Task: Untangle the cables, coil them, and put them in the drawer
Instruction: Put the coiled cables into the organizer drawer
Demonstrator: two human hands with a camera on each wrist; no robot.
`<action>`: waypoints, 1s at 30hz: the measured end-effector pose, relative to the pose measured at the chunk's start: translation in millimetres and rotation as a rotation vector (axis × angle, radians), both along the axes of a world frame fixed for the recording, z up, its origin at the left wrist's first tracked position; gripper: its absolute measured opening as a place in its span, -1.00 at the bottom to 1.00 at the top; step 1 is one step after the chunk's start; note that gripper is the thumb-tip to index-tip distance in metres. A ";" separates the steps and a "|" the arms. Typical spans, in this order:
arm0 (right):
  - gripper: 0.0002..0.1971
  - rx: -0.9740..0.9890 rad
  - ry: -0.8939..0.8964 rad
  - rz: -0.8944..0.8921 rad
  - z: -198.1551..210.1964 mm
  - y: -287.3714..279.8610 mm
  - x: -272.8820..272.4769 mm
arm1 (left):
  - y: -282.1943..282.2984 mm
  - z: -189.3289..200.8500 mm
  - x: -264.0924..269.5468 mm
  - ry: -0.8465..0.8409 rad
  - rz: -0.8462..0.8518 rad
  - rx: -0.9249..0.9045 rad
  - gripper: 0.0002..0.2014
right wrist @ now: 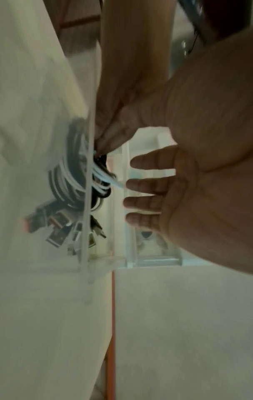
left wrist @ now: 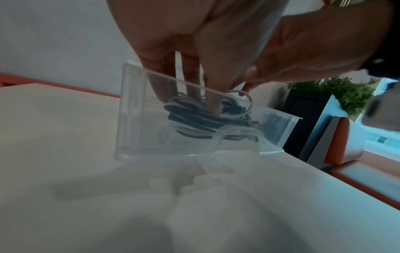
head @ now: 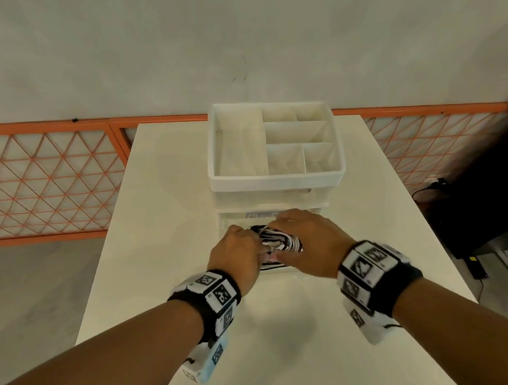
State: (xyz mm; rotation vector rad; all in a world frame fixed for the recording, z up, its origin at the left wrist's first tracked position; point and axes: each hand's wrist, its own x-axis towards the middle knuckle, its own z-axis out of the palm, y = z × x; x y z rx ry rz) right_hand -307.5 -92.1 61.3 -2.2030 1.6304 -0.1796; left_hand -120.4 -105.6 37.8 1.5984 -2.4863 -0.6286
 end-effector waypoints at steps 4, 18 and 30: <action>-0.35 -0.385 0.171 0.135 -22.1 57.2 1.5 | -1.0 4.5 -0.7 -0.034 -0.024 -0.018 -0.72; -0.70 -0.546 0.150 -0.023 -47.7 22.0 5.7 | 7.5 21.7 6.7 -0.184 -0.207 0.085 -0.36; -0.85 -0.472 0.348 -0.214 -31.0 -18.6 25.3 | 9.6 33.5 33.6 0.280 0.017 -0.048 -0.54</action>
